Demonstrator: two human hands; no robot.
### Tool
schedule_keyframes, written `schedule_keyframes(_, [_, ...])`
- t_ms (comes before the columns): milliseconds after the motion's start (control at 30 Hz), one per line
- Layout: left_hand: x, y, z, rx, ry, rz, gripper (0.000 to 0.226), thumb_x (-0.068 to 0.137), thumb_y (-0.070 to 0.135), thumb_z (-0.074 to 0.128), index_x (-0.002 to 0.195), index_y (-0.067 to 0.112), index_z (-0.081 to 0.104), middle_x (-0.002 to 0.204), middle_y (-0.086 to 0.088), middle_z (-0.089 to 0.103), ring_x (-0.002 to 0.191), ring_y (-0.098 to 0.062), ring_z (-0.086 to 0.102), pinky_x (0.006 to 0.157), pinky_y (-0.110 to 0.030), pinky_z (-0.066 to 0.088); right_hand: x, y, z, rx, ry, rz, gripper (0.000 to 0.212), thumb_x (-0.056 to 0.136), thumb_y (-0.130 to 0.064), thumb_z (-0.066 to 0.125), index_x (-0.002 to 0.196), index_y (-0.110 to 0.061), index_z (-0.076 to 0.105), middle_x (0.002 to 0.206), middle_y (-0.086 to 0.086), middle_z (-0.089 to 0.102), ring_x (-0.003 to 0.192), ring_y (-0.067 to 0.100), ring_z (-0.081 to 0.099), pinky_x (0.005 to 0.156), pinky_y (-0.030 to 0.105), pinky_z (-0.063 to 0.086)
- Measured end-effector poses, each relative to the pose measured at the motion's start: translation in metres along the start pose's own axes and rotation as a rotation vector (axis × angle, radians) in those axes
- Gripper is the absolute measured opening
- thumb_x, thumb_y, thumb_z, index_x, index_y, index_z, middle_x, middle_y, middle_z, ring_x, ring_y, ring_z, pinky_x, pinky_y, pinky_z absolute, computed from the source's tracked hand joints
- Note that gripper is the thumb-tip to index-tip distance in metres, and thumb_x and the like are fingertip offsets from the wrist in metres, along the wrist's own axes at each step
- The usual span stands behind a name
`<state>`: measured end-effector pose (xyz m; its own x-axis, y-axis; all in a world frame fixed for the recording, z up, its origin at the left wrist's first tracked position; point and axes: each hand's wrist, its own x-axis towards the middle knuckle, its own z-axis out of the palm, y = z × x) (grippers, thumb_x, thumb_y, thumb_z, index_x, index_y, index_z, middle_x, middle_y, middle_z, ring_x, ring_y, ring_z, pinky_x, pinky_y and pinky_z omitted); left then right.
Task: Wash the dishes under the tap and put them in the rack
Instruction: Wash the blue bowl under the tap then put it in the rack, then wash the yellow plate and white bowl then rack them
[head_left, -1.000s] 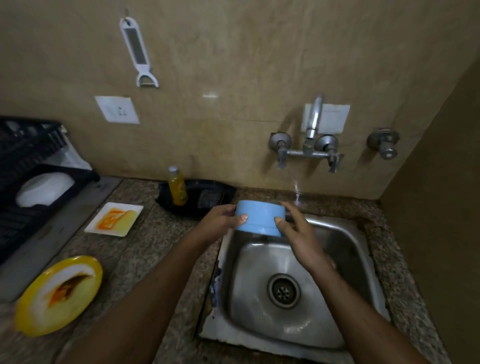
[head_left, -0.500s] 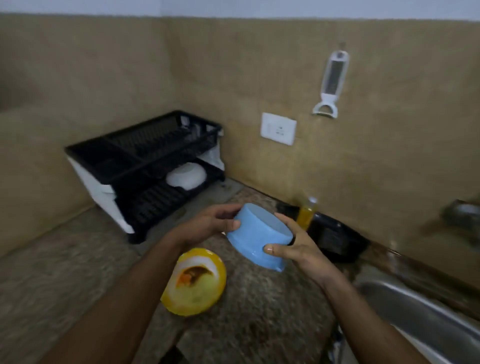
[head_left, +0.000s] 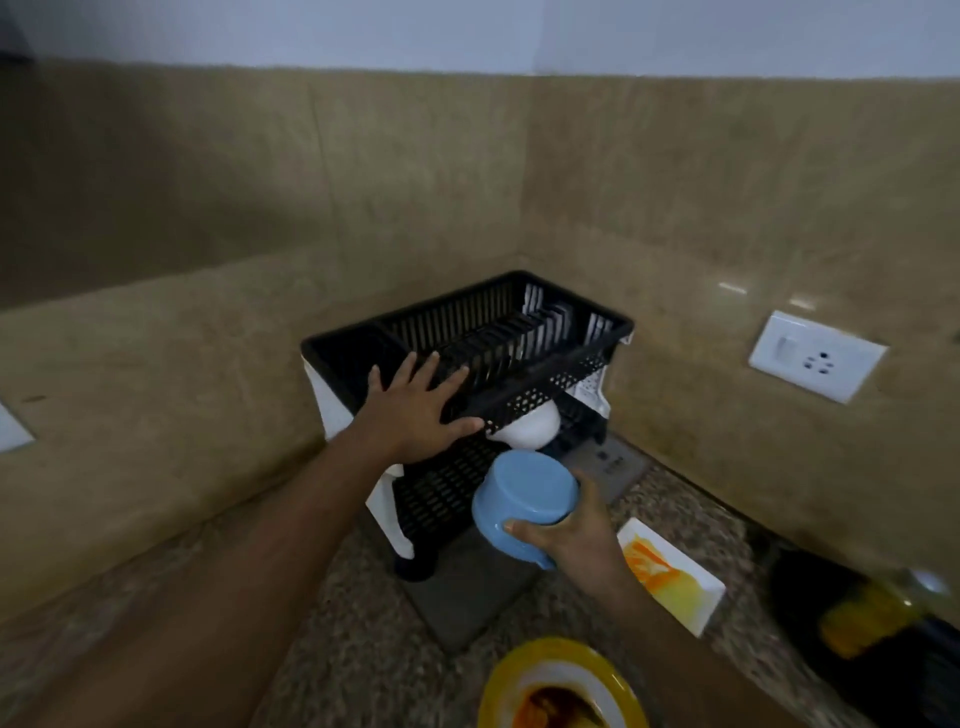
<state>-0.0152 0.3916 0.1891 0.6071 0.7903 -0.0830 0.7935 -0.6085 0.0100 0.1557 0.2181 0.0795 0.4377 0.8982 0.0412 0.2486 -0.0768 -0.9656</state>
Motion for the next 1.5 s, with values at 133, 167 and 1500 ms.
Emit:
schedule_keyframes(133, [0.012,-0.011,0.013,-0.016,-0.044,0.02,0.082,0.08,0.088,0.015,0.15,0.052,-0.006,0.164,0.003,-0.015,0.15,-0.024,-0.017,0.117,-0.061,-0.01,0.043,0.016,0.033,-0.097,-0.051,0.011,0.094,0.062,-0.045,0.091,0.133,-0.031,0.031,0.127,-0.015,0.041,0.115,0.01,0.045,0.094,0.035,0.047])
schedule_keyframes(167, [0.014,-0.012,0.015,-0.024,-0.04,0.024,0.08,0.081,0.087,0.014,0.15,0.053,-0.006,0.164,0.004,-0.015,0.151,-0.024,-0.017,0.117,-0.06,-0.01,0.049,0.023,0.039,-0.123,-0.077,0.021,0.098,0.062,-0.045,0.091,0.136,-0.028,0.029,0.13,-0.013,0.039,0.118,0.012,0.043,0.097,0.036,0.046])
schedule_keyframes(1500, [0.012,-0.007,0.014,-0.087,0.019,0.038,0.07,0.088,0.079,0.024,0.15,0.054,0.007,0.165,0.008,-0.006,0.152,-0.021,-0.001,0.117,-0.052,0.011,0.097,0.05,0.084,-0.466,-0.255,-0.06,0.064,0.084,-0.043,0.067,0.14,-0.023,0.044,0.135,0.005,0.05,0.124,0.024,0.046,0.095,0.041,0.049])
